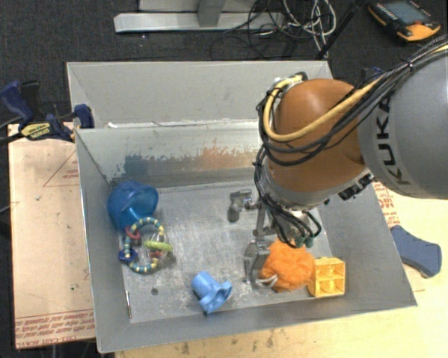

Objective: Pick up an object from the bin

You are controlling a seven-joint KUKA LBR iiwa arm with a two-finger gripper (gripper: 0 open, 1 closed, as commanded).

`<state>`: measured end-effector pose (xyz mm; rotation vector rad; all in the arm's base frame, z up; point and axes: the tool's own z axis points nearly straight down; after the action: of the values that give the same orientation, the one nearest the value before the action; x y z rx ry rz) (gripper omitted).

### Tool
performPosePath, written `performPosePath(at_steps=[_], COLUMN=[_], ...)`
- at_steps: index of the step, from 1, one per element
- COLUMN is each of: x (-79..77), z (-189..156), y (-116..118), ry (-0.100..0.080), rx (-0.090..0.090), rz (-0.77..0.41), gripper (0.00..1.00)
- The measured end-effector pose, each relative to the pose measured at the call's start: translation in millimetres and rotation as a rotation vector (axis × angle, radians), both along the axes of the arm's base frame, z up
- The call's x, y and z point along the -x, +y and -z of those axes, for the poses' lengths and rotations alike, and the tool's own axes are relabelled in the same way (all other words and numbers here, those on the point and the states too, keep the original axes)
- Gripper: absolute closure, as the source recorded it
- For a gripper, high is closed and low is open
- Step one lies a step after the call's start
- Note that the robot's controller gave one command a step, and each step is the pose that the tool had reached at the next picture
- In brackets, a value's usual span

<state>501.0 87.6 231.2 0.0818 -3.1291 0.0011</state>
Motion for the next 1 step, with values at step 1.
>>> performPosePath(at_steps=[1], x=[-2.6], z=[7.6], y=[-1.5], ry=[-0.026], rx=[-0.004], rz=[-0.042], gripper=[0.0])
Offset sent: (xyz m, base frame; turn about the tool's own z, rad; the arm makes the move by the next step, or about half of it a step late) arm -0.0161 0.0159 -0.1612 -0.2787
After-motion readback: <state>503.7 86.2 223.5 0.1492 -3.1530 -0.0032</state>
